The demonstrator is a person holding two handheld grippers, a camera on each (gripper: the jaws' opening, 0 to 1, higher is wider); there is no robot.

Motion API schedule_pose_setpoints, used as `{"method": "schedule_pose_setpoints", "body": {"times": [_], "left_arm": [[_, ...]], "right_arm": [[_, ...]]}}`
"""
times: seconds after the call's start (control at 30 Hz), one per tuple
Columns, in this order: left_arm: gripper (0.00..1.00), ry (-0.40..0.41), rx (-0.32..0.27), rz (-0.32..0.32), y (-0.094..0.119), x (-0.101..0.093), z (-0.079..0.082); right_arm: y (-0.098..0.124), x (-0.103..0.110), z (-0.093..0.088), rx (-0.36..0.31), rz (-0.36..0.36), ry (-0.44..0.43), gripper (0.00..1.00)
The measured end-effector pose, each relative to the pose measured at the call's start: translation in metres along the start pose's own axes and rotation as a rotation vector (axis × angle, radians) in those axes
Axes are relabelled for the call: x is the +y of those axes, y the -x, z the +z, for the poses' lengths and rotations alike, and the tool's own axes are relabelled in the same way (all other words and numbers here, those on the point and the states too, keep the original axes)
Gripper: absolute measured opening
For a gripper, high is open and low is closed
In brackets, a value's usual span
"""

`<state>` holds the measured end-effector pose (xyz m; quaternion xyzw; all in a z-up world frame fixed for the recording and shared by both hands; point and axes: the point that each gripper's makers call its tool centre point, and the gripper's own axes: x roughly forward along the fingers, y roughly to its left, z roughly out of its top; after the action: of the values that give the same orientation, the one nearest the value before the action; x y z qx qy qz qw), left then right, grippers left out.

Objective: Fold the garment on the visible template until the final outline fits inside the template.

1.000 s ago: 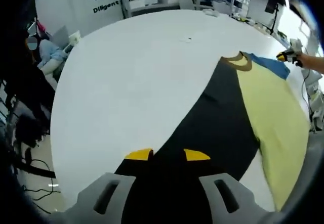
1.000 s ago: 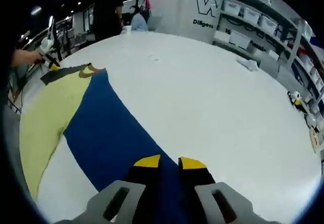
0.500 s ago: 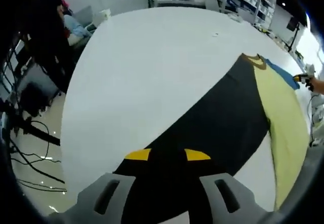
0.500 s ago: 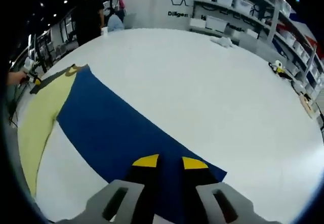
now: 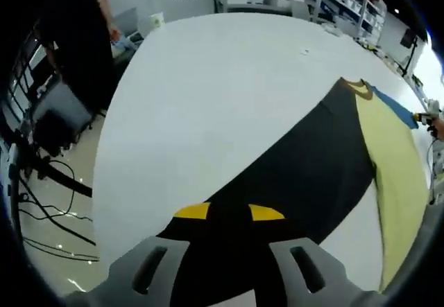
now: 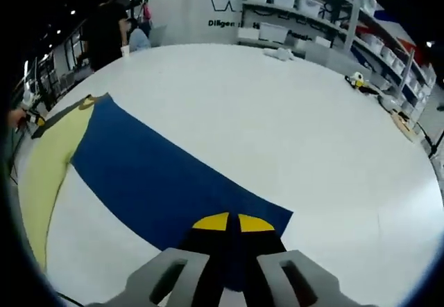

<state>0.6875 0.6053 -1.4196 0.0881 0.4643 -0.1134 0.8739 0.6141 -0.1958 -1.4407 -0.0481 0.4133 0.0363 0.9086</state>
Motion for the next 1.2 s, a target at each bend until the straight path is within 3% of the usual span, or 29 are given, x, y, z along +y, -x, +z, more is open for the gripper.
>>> {"method": "schedule_pose_setpoints", "body": {"times": [0.1, 0.2, 0.23, 0.3, 0.5, 0.87, 0.97, 1.07, 1.2], "left_arm": [[0.28, 0.025, -0.006, -0.002, 0.005, 0.002, -0.007], [0.28, 0.010, 0.048, -0.012, 0.003, 0.000, -0.025], [0.28, 0.014, -0.019, -0.039, 0.000, -0.004, -0.016], [0.29, 0.033, 0.008, -0.013, 0.001, 0.002, -0.021], [0.35, 0.068, -0.013, 0.009, 0.001, 0.015, -0.023], [0.36, 0.134, -0.025, 0.038, 0.008, 0.031, -0.034], [0.36, 0.136, -0.023, 0.041, 0.008, 0.031, -0.034], [0.39, 0.129, -0.026, 0.061, 0.010, 0.033, -0.033], [0.36, 0.128, -0.069, 0.065, 0.019, 0.033, -0.022]], "right_arm": [[0.002, -0.002, -0.003, 0.016, -0.004, 0.011, 0.00], [0.003, -0.003, -0.004, 0.002, -0.015, 0.004, 0.00], [0.003, -0.003, -0.004, 0.001, -0.017, 0.004, 0.00], [0.004, -0.004, -0.005, 0.000, -0.023, 0.005, 0.00], [0.007, -0.005, -0.008, 0.000, -0.034, -0.002, 0.00], [0.008, -0.005, -0.009, -0.003, -0.041, -0.009, 0.00], [0.008, -0.005, -0.009, 0.008, -0.037, -0.022, 0.00], [0.009, -0.006, -0.011, 0.063, -0.037, -0.019, 0.00], [0.021, -0.013, -0.008, 0.016, -0.060, -0.059, 0.03]]}}
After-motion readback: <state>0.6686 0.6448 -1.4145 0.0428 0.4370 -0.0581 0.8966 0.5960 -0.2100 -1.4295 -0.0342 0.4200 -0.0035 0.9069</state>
